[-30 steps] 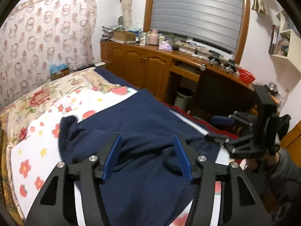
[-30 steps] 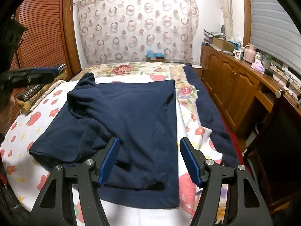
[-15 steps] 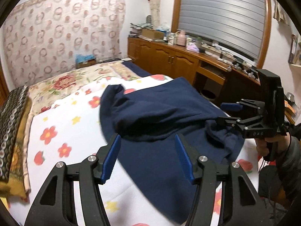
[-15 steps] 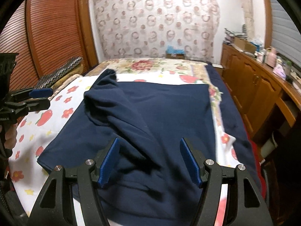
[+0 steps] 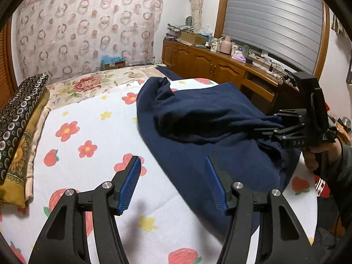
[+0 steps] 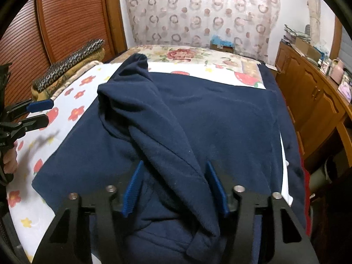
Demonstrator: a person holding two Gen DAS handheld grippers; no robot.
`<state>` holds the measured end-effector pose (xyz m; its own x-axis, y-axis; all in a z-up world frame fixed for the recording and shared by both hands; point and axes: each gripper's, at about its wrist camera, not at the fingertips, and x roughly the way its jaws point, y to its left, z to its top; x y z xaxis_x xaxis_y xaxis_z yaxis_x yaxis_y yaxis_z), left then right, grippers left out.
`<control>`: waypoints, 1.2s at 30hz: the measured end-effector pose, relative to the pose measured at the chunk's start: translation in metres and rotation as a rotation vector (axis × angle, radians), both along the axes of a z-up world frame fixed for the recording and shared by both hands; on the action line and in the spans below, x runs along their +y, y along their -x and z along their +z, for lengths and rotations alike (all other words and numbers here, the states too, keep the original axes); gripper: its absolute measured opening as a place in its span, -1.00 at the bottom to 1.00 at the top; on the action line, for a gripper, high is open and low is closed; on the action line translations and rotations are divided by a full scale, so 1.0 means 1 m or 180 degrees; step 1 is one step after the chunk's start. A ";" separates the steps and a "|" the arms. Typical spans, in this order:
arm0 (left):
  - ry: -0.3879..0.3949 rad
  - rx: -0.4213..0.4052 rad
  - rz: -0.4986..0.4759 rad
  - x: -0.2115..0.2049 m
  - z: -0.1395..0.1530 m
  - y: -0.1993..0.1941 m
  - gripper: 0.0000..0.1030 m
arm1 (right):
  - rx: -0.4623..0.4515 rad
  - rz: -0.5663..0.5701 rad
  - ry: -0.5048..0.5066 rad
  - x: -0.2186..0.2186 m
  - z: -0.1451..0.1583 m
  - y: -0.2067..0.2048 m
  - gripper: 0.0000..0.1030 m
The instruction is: Fold small clothes
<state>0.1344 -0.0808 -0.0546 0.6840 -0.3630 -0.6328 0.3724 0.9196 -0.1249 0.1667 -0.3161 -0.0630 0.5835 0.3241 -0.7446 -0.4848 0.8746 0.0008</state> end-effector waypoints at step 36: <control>0.0090 -0.0261 0.0186 0.005 0.023 0.016 0.60 | -0.0559 -0.0386 0.0139 -0.027 0.042 0.078 -0.22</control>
<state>0.1179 -0.0755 -0.0319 0.7535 -0.3378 -0.5640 0.3282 0.9366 -0.1225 0.0887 -0.3427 -0.0214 0.7383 0.2132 -0.6399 -0.3653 0.9239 -0.1137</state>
